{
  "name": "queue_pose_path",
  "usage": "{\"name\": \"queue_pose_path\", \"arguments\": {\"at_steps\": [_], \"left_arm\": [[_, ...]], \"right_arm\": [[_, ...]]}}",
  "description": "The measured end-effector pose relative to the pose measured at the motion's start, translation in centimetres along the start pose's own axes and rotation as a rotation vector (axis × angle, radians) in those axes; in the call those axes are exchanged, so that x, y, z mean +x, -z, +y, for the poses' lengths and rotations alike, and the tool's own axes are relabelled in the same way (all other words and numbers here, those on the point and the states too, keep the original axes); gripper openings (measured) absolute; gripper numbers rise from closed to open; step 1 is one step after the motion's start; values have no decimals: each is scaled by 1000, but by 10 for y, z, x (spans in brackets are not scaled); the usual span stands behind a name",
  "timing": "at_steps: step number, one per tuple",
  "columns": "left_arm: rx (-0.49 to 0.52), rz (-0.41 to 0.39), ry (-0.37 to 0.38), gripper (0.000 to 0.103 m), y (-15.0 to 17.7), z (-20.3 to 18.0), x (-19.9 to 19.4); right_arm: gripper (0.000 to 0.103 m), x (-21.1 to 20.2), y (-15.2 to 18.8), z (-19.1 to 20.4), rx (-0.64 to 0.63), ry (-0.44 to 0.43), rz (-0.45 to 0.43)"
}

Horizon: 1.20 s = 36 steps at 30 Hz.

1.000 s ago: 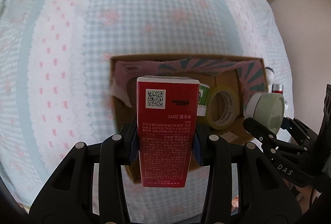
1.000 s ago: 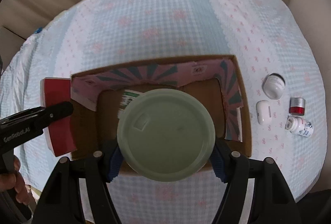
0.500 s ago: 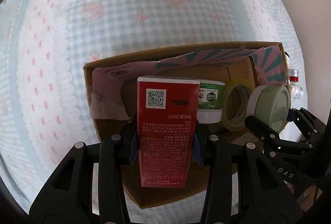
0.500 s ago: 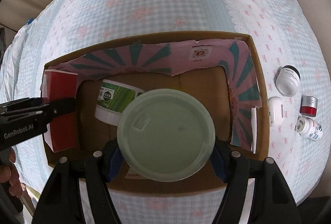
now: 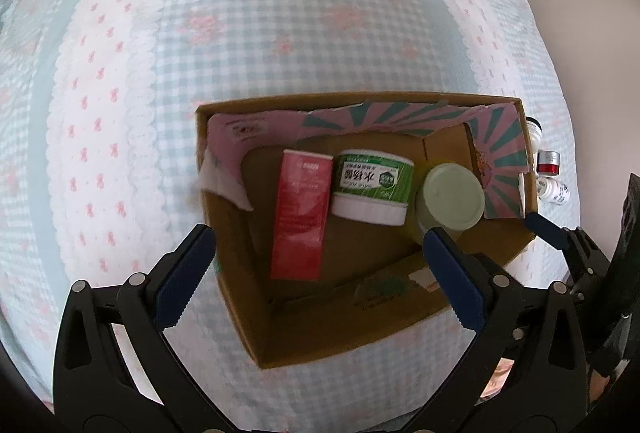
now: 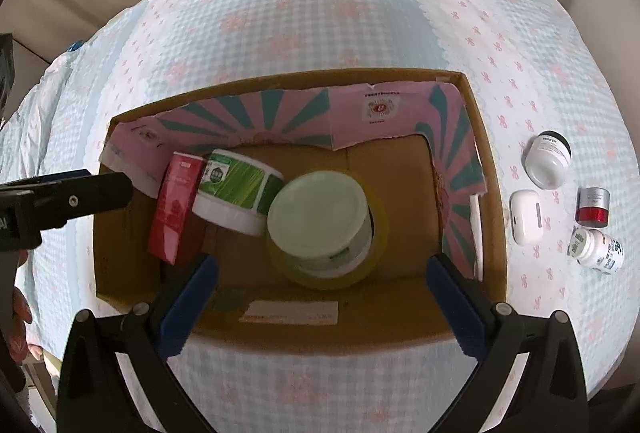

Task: Organize rigid objects
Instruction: 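Withdraw both open grippers from the box toward the remaining items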

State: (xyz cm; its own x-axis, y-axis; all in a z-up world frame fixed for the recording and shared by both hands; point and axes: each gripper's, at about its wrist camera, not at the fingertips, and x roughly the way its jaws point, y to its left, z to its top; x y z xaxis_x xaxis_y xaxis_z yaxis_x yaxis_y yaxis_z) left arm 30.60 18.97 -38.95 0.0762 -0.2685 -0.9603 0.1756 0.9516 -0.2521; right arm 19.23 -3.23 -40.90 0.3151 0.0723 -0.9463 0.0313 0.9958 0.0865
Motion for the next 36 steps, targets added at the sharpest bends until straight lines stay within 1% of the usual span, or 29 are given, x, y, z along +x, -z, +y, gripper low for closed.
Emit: {"name": "queue_pose_path", "arguments": {"at_steps": [4, 7, 10, 13, 17, 21, 24, 27, 29, 31, 36], "left_arm": [[-8, -15, -4, 103, 9, -1, -14], [-3, -37, -9, 103, 15, -4, -27], [-3, -74, -10, 103, 22, -9, -48], [0, -106, -16, 103, 29, -11, -68], [-16, -152, -39, 103, 43, -17, -106], [-51, -188, -48, 103, 59, -22, -145], [-53, -225, -61, 103, 73, -32, -170], [-47, -267, -85, 103, 89, -49, -190], [-43, -294, -96, 103, 99, -65, -202], [-38, -307, -99, 103, 107, -80, -209], [-25, -342, -127, 103, 120, -137, -215]], "right_arm": [[103, -14, 4, -2, 2, -1, -21], [103, -23, 3, -1, -3, 6, -40], [103, -37, 2, 1, -3, 14, -55], [103, -59, 2, 4, -7, 10, -85], [103, -89, 4, 10, -23, 2, -116], [103, -128, 11, 14, -23, 8, -142], [103, -158, 20, 10, -14, 14, -166], [103, -182, 29, 1, -12, 30, -174], [103, -196, 35, -9, -11, 26, -180], [103, -207, 40, -21, -7, 37, -190], [103, -237, 53, -70, 8, 46, -234]]}}
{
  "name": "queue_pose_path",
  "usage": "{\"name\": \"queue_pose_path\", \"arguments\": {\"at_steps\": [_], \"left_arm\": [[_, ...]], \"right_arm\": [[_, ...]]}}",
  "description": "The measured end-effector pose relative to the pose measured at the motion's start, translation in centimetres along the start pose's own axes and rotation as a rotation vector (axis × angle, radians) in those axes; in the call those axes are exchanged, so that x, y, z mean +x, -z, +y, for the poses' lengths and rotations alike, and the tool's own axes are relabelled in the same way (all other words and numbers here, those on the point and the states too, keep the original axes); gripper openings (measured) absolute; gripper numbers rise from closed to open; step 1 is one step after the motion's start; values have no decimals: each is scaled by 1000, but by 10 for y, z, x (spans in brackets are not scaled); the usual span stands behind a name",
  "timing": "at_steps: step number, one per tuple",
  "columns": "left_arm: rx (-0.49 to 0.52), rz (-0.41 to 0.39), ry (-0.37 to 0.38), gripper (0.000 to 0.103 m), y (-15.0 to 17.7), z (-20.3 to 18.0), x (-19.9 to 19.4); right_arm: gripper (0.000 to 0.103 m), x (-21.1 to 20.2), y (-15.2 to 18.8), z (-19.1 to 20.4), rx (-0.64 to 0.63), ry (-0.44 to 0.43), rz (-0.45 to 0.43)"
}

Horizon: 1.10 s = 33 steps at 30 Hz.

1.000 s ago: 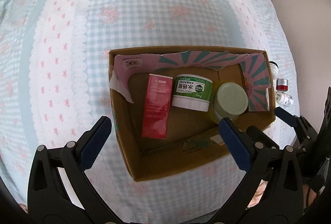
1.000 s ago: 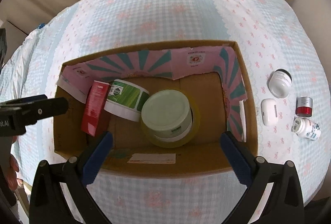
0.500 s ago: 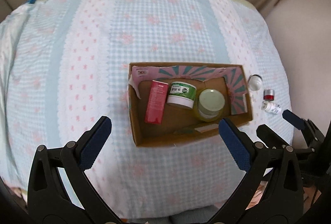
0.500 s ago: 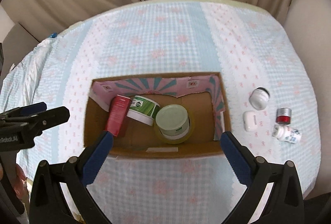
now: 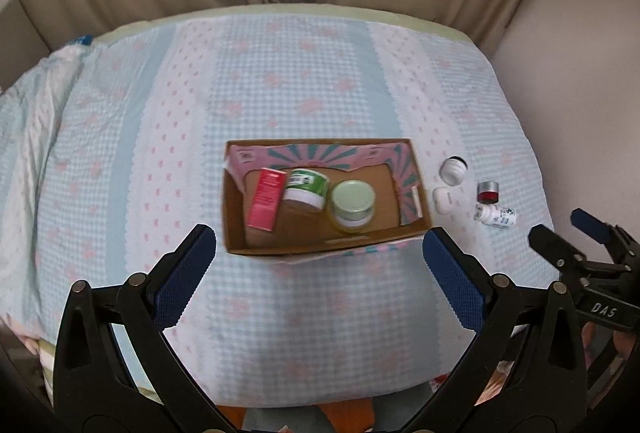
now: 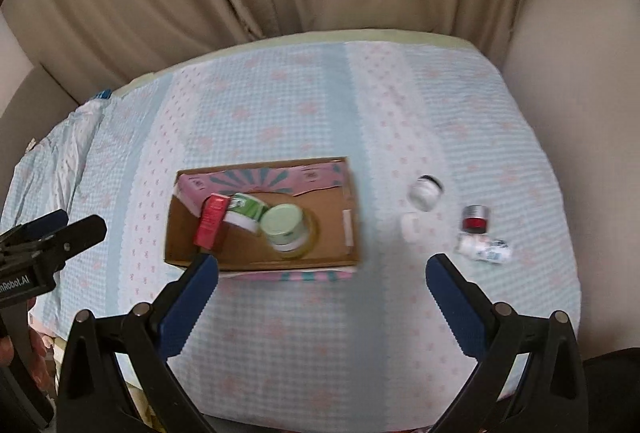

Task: Organize rigid objects
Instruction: 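Withdraw both open grippers from the box toward the remaining items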

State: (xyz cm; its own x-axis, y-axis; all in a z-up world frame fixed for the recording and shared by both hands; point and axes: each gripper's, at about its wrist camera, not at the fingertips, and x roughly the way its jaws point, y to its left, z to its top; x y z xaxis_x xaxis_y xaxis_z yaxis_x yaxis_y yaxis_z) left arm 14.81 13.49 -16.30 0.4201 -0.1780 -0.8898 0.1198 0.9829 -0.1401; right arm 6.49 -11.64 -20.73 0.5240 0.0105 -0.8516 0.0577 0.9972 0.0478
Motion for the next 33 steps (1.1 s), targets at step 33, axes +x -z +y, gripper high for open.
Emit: {"name": "queue_pose_path", "arguments": {"at_steps": [33], "left_arm": [[-99, 148, 77, 103, 41, -268, 158]], "right_arm": [[103, 71, 26, -267, -98, -75, 49]]}}
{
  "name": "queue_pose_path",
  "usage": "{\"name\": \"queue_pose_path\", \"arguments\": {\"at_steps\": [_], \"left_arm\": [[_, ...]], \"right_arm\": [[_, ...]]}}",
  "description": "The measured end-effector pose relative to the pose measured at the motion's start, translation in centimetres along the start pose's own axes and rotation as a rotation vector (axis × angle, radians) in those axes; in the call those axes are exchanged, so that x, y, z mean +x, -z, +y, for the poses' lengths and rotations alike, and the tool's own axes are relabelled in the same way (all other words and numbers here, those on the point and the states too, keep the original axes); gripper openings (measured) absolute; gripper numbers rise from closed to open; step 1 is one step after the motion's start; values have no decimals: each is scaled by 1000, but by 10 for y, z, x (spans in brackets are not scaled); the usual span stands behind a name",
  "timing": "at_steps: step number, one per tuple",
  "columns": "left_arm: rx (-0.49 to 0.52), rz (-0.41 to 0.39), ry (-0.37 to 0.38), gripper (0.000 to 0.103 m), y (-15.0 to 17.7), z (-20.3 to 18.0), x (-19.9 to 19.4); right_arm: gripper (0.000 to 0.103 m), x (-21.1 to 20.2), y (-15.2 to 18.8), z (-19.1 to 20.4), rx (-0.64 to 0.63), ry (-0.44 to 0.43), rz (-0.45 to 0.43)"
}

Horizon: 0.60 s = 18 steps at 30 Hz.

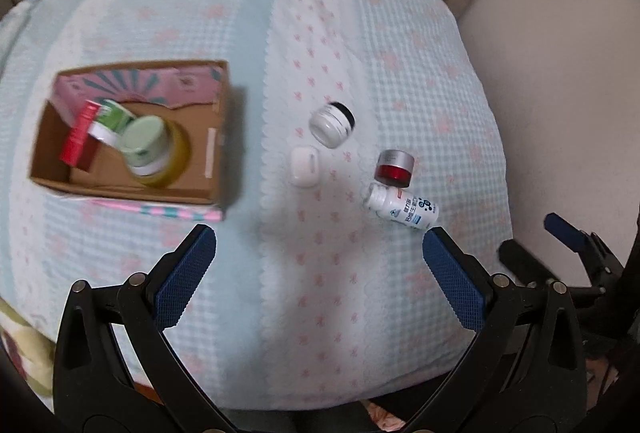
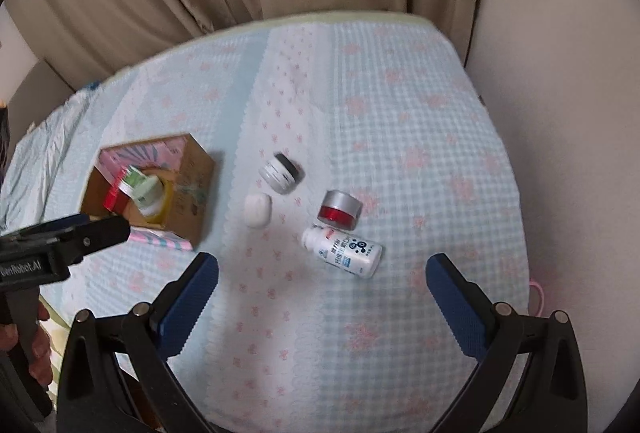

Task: Organize rigid objects
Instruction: 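Withdraw both open grippers from the box toward the remaining items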

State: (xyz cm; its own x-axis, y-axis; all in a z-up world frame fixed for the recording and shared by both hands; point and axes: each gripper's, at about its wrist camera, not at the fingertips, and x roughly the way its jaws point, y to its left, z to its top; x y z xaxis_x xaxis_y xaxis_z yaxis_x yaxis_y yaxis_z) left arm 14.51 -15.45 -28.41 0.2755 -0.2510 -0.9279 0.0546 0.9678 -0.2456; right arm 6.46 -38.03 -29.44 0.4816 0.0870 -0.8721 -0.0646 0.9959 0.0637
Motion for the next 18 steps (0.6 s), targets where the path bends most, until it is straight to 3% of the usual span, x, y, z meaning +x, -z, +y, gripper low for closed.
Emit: {"name": "queue_pose_path", "arguments": {"at_steps": [7, 13, 18], "left_arm": [[29, 57, -29, 103, -21, -13, 87], [-34, 121, -51, 103, -34, -2, 165], [-53, 116, -94, 101, -37, 8, 208]], "right_arm": [[103, 81, -4, -10, -97, -57, 98], [103, 146, -5, -15, -230, -44, 197], [103, 188, 0, -6, -420, 6, 295]]}}
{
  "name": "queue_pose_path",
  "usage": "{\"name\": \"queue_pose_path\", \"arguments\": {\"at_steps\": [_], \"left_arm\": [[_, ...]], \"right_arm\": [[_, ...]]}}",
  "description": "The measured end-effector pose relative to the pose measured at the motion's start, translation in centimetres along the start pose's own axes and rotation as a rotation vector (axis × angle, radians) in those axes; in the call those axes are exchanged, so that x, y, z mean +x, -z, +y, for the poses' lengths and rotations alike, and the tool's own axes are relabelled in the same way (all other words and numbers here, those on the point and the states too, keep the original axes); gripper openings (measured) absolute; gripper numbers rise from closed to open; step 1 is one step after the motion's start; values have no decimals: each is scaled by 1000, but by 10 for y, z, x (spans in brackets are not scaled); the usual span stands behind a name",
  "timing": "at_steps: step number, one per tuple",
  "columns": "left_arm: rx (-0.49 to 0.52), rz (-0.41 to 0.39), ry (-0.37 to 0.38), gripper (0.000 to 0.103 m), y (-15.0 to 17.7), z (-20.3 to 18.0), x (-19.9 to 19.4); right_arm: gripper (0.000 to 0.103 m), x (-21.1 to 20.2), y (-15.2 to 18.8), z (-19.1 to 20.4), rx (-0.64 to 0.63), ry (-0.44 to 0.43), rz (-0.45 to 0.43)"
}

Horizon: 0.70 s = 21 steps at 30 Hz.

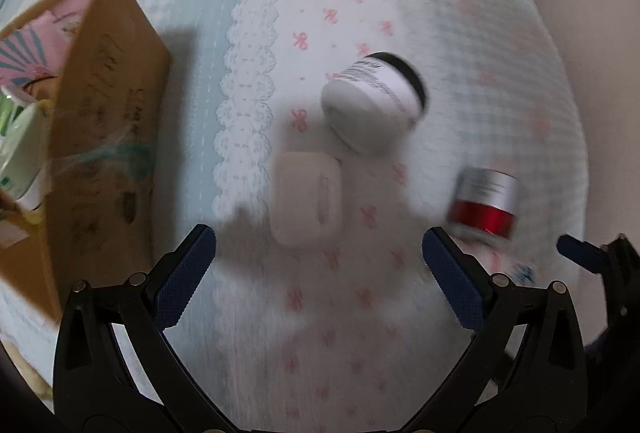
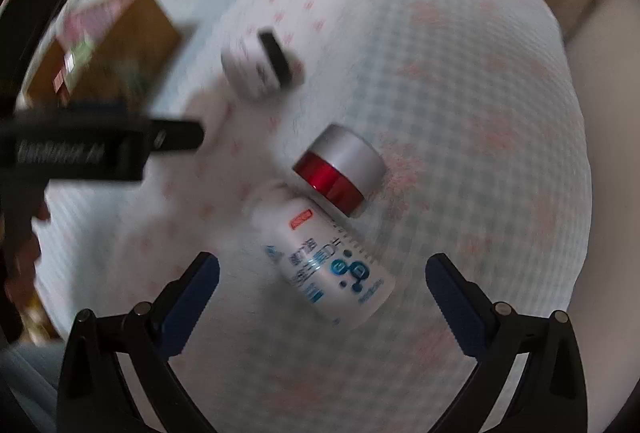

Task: Organize rigid objects
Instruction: 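Withdraw both open grippers from the box toward the remaining items, then grasp white earbud case with left gripper while right gripper grasps white vitamin bottle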

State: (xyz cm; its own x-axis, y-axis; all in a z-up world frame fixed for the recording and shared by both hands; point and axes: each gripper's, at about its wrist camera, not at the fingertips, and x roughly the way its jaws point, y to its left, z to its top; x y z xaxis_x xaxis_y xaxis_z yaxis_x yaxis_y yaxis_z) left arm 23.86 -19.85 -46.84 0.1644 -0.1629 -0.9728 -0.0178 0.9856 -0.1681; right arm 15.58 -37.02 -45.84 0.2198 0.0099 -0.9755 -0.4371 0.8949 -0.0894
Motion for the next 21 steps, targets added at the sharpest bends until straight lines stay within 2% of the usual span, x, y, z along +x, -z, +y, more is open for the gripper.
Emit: {"name": "queue_pose_path", "arguments": {"at_steps": [3, 6, 8, 13, 16, 17, 20, 21], "left_arm": [[-4, -13, -10, 98, -4, 3, 17], [3, -14, -17, 89, -6, 4, 26], [8, -8, -23, 86, -7, 4, 32], [46, -15, -49, 85, -7, -1, 37], [87, -16, -81, 71, -6, -7, 37], [97, -18, -81, 62, -6, -9, 37], [123, -7, -78, 42, -8, -13, 34], [128, -2, -72, 42, -9, -12, 33]], "right_arm": [[102, 16, -3, 10, -105, 19, 46], [89, 30, -5, 15, -162, 3, 101], [84, 36, -8, 17, -187, -3, 126], [71, 50, -17, 20, -223, -24, 192], [61, 57, -17, 24, -269, 9, 220], [58, 57, -16, 25, -285, 18, 223], [57, 57, -14, 31, -302, 27, 226], [57, 57, -13, 33, -306, 31, 229]]}}
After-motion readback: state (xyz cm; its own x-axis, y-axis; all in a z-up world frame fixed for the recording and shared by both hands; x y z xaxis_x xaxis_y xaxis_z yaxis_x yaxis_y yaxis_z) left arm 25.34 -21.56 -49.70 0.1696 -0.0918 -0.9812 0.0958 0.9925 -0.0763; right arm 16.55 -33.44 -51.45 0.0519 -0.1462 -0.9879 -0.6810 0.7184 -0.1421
